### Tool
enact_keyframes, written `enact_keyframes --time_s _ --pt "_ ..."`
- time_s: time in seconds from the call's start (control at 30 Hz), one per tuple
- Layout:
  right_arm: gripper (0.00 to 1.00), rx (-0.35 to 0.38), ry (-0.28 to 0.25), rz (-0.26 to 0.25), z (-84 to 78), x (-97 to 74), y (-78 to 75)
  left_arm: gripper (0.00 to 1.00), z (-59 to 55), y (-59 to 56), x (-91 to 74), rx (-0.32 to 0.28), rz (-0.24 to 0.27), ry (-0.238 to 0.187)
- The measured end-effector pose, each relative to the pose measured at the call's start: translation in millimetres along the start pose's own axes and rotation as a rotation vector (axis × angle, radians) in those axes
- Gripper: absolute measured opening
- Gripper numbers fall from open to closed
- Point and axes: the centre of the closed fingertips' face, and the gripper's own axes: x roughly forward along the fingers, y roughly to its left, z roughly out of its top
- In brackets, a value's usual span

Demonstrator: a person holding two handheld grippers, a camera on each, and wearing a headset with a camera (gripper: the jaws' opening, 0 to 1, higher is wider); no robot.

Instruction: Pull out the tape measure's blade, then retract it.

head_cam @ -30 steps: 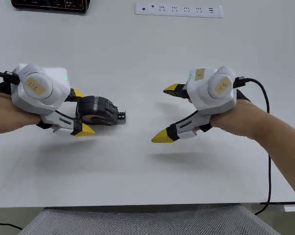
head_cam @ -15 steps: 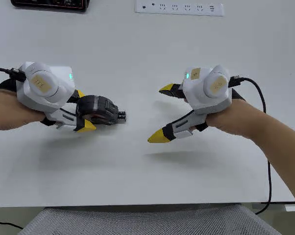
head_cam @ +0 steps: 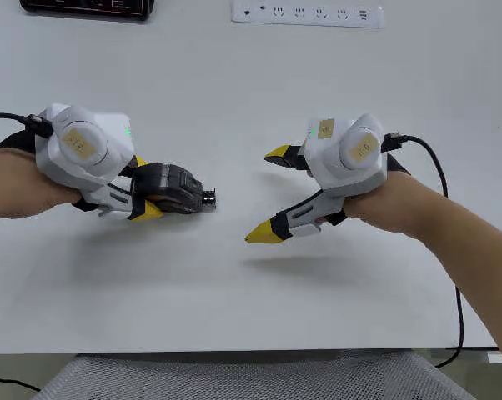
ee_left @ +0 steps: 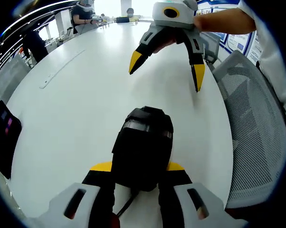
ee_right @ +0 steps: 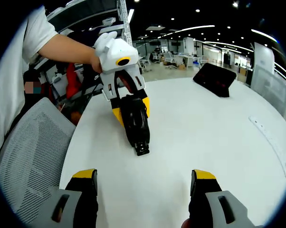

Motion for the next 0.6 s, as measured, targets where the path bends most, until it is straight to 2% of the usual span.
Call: enact_keyframes --time_s 0.27,0.5,0.6 --pt "0.75 0.001 -0.029 -0.005 7.5 3.4 -1.6 0.3 -1.3 0.7 -0.1 0.01 0.009 0.014" --pt "0.65 -0.006 -0.059 -0.015 13.5 12.8 -3.9 0.29 -2.5 1.4 0.0 0.016 0.019 0.027" --pt "0.6 -0.011 -0.07 -0.022 16.5 17.9 -5.9 0.29 -3.4 1.5 0.1 0.015 0.022 0.046"
